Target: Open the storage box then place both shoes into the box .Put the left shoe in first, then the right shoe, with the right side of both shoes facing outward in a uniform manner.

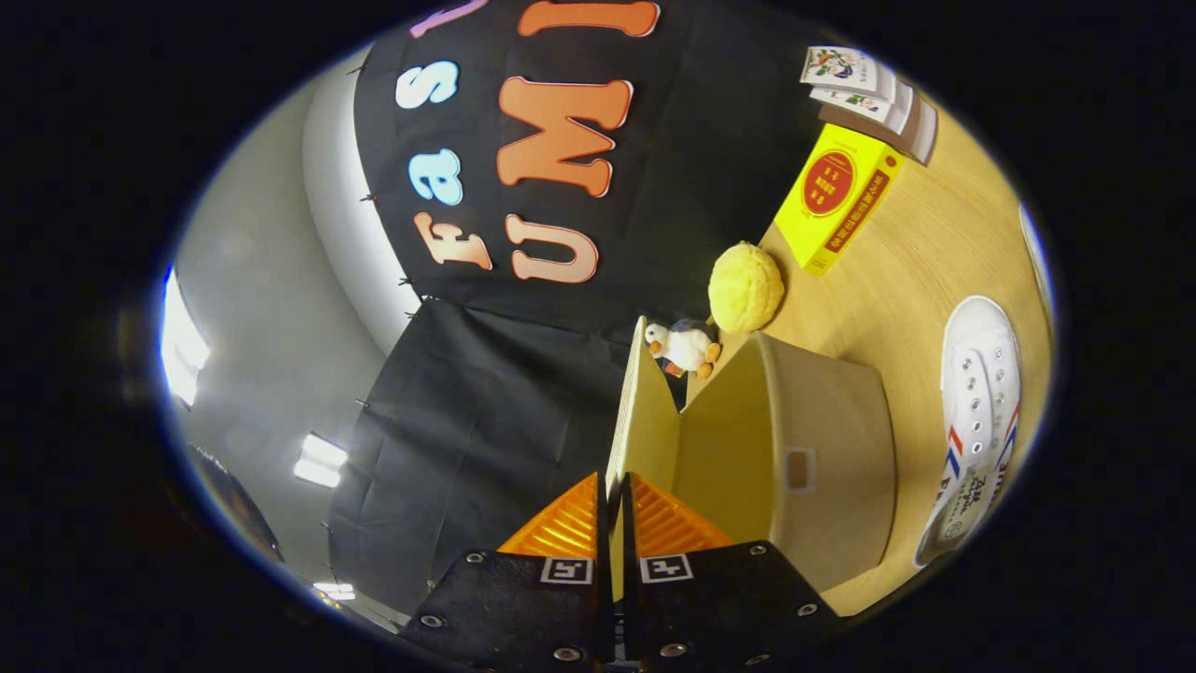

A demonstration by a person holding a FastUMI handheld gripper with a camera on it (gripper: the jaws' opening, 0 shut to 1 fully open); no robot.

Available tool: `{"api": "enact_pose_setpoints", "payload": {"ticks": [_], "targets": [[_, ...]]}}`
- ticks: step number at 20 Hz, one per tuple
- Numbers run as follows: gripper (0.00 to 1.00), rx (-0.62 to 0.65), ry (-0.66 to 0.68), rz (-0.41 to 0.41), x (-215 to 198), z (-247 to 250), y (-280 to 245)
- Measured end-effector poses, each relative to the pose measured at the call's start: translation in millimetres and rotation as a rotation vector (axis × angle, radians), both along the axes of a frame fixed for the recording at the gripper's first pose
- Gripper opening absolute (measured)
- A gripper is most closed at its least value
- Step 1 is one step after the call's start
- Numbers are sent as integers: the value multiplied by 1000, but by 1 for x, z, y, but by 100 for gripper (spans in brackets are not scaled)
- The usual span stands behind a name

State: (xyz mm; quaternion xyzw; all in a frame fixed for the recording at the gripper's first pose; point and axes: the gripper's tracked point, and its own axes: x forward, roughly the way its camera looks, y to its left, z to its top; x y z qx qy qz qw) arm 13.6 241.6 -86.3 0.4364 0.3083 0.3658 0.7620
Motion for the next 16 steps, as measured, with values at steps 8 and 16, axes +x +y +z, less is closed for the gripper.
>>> {"api": "enact_pose_setpoints", "payload": {"ticks": [8, 16], "targets": [[8, -100, -117, 50, -8, 43, 114], [14, -332, -240, 141, -25, 25, 215]]}}
